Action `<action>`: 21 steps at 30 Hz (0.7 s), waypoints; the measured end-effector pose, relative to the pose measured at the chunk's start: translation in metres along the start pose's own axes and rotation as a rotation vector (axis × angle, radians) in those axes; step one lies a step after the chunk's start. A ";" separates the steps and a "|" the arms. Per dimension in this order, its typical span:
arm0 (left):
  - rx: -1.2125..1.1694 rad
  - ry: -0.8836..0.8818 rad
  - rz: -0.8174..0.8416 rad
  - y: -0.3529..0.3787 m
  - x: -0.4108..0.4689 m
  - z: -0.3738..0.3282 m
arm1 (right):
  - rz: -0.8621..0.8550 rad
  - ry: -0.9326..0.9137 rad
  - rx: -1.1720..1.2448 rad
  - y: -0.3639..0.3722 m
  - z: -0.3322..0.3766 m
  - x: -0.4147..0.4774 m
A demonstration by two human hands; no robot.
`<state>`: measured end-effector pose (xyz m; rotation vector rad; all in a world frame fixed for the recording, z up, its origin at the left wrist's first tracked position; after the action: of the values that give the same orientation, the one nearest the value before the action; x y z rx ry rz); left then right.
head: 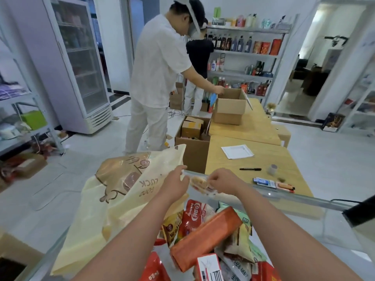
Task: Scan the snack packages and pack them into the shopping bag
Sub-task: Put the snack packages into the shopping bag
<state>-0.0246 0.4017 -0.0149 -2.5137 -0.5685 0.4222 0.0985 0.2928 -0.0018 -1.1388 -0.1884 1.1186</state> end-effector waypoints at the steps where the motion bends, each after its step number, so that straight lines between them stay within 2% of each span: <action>1: -0.025 0.045 -0.011 -0.002 -0.001 -0.004 | -0.030 -0.021 0.132 -0.005 -0.003 -0.010; 4: -0.111 0.241 0.001 -0.006 -0.008 -0.027 | -0.108 -0.075 0.463 -0.012 -0.002 -0.049; 9: -0.300 0.398 0.036 -0.010 -0.022 -0.055 | -0.272 -0.092 0.662 -0.013 0.003 -0.103; 12: -0.369 0.398 0.010 -0.009 -0.029 -0.060 | -0.389 -0.095 0.856 -0.008 0.005 -0.133; 16: -0.436 0.364 0.029 -0.006 -0.043 -0.063 | -0.514 -0.099 0.979 0.000 0.007 -0.162; 21: -0.494 0.350 0.030 -0.002 -0.065 -0.076 | -0.684 -0.098 0.963 -0.003 0.002 -0.190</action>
<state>-0.0511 0.3404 0.0596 -2.9708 -0.5436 -0.1771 0.0070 0.1454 0.0760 -0.1166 -0.0795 0.5133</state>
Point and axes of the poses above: each hand's wrist, its own x-axis towards the middle knuckle, its own y-axis out of the palm, z = x × y, the point moved 7 cm from there along x, towards the middle knuckle, and after that the axes turned 12 degrees about z, right-handed, at the moved point
